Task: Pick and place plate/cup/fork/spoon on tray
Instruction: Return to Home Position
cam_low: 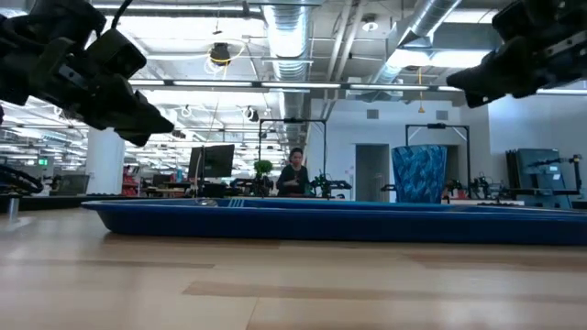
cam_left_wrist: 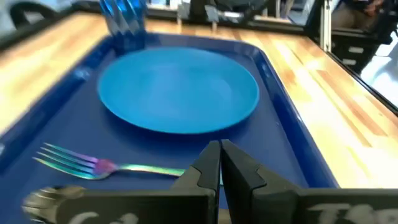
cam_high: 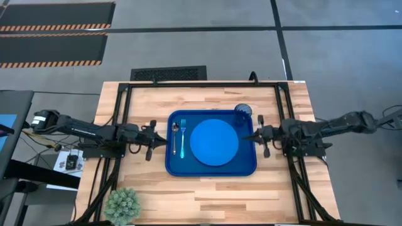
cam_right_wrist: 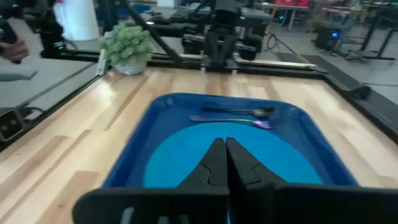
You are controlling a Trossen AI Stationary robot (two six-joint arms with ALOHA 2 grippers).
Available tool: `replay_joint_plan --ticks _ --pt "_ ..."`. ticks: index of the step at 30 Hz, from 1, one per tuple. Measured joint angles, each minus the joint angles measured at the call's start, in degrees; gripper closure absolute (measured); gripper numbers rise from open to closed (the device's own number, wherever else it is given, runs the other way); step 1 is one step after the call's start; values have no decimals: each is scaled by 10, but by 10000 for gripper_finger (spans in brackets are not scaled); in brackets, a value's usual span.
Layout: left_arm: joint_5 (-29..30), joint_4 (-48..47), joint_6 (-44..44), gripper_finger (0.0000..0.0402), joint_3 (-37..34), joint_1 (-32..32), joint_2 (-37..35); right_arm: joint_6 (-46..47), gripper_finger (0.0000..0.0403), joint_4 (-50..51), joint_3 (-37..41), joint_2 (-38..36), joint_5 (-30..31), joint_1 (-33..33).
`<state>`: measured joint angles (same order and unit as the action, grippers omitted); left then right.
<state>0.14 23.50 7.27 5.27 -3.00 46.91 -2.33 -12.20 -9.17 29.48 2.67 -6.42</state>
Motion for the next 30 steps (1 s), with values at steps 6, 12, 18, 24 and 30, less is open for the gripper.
replay_joint_plan --ticks 6,12,18,24,30 --pt "-16 8 -31 401 -22 47 -68 -11 401 11 23 -65 -61 92" --pt "-29 2 -42 401 -46 73 -158 -5 401 1 77 -158 -89 130" --pt "-29 -85 -48 401 -47 84 -253 -6 401 59 87 -243 -86 130" --pt "-25 -169 -52 401 -47 93 -360 -7 401 97 87 -293 -70 129" --pt "6 -219 -60 401 -47 92 -470 -4 401 103 87 -294 -62 128"
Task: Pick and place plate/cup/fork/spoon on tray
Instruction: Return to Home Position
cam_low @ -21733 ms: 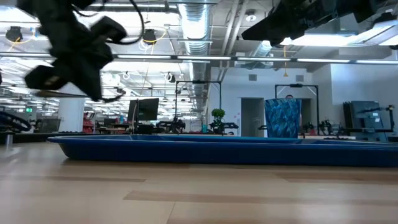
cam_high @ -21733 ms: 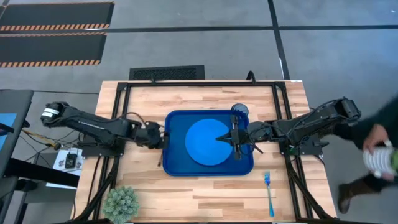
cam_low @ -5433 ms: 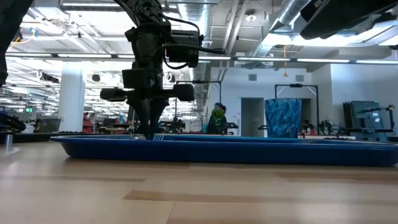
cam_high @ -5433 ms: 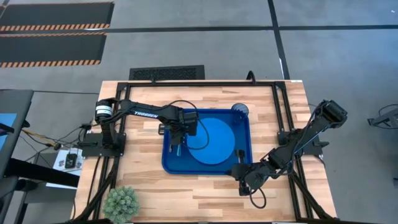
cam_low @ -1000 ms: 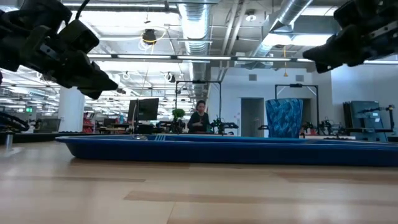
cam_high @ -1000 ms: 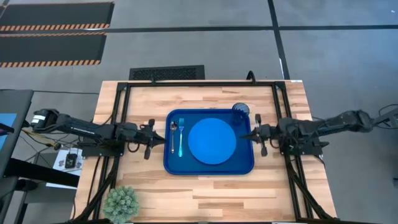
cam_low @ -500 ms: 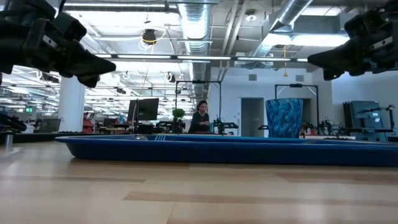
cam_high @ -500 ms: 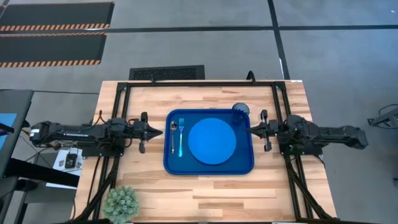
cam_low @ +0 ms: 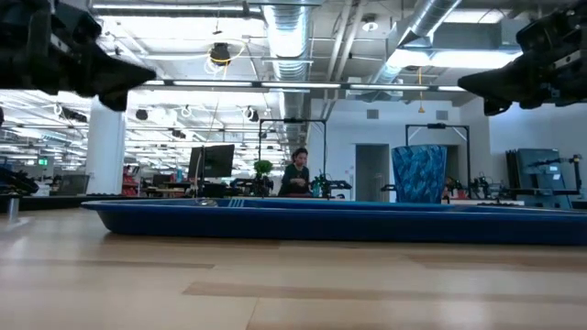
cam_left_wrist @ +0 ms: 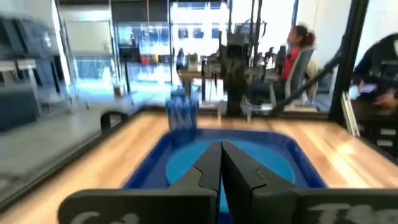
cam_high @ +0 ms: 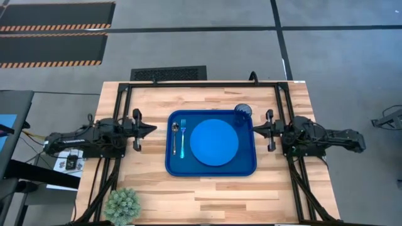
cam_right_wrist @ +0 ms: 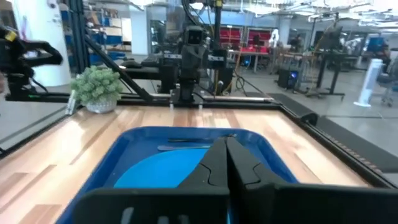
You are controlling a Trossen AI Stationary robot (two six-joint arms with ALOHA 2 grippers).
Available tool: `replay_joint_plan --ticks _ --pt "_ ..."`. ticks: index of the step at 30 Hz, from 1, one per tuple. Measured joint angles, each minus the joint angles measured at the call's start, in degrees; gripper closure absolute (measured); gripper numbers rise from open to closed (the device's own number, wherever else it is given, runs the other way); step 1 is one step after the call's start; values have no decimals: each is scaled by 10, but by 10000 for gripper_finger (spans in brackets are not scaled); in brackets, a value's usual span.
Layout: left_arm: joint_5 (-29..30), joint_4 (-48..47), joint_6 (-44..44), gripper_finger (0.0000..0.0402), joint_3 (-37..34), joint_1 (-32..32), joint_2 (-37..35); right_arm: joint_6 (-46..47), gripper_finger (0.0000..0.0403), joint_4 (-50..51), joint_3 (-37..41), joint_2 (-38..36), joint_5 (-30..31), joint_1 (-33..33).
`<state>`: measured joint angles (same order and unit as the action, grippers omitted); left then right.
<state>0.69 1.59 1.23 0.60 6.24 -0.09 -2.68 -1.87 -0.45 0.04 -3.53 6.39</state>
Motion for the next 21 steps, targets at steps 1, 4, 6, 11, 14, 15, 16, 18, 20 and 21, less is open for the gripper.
replay_joint_plan --ticks 1,4,6,11,14,15,16,18,20,21 --pt "0 11 -6 401 0 0 1 0 401 2 0 0 4 0" --pt "2 2 -10 401 -1 0 9 0 400 4 0 0 12 1" --pt "1 -1 -10 401 -1 0 15 -1 398 8 0 1 27 3" --pt "0 0 6 401 -1 0 15 12 380 10 0 3 37 15" --pt "0 0 24 401 -1 0 15 31 369 10 0 7 37 16" --pt "0 0 25 401 -1 0 15 30 367 10 1 8 36 16" --pt "0 0 25 401 -1 0 16 24 365 10 1 10 37 16" --pt "0 0 23 401 -2 0 16 10 364 10 1 15 36 16" --pt "0 0 16 401 -2 0 16 9 365 10 1 18 36 16" --pt "0 0 15 401 -2 0 16 9 365 10 1 21 36 16"
